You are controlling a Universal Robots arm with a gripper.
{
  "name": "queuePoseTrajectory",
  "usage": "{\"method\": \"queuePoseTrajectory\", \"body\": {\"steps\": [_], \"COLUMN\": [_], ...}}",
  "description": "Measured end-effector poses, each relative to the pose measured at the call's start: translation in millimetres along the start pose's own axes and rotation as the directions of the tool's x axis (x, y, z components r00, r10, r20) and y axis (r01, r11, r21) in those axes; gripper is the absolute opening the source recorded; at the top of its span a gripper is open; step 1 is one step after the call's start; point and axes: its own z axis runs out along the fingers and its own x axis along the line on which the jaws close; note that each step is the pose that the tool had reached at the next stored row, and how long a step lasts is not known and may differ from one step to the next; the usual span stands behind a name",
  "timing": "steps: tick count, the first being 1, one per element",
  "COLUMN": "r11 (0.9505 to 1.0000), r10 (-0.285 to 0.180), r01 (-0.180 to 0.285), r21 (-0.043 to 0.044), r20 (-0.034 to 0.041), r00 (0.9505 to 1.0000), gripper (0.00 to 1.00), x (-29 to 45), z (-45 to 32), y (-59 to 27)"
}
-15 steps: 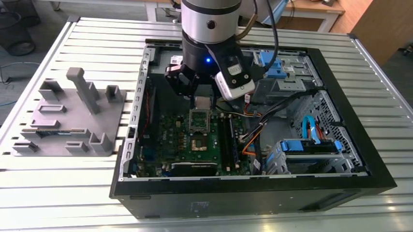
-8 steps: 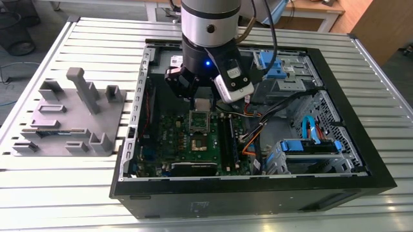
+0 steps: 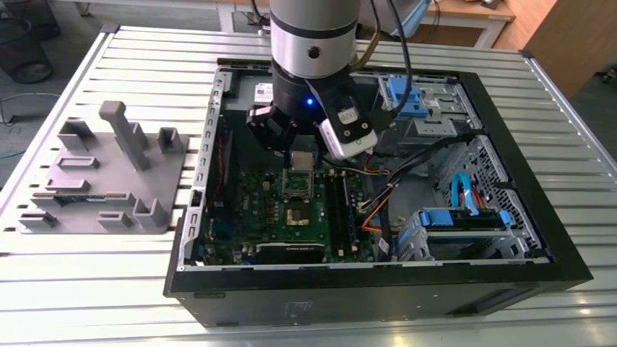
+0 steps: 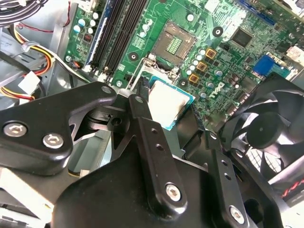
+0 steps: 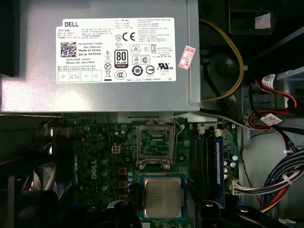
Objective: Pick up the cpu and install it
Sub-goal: 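Place the cpu into insertion slot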
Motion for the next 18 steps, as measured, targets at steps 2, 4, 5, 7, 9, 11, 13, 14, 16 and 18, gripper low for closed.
{"method": "queuePoseTrajectory", "body": {"steps": [2,4,5,7,9,11,13,14,16,18], "r11": [1.0000,1.0000,1.0000,1.0000,1.0000,1.0000,1.0000,1.0000,1.0000,1.0000], "r10": [0.000,0.000,0.000,0.000,0.000,0.000,0.000,0.000,0.000,0.000], "r01": [0.000,0.000,0.000,0.000,0.000,0.000,0.000,0.000,0.000,0.000], "r21": [0.0000,0.0001,0.0001,0.0002,0.0005,0.0009,0.0016,0.0016,0.0014,0.0014], "r20": [0.0000,0.0000,0.0000,0.0000,0.0000,0.0000,-0.0001,-0.0001,0.0000,0.0000], "r00": [1.0000,1.0000,1.0000,1.0000,1.0000,1.0000,1.0000,1.0000,1.0000,1.0000], "gripper": [0.47,0.47,0.47,0.47,0.47,0.47,0.47,0.47,0.47,0.47], "x": [0.1,0.1,0.1,0.2,0.2,0.2,0.2,0.2,0.3,0.3], "z": [1.8,3.5,4.3,6.3,7.9,9.3,10.0,10.0,10.9,10.9], "y": [-0.4,-0.7,-0.8,-1.0,-1.1,-1.2,-1.2,-1.2,-1.3,-1.3]}}
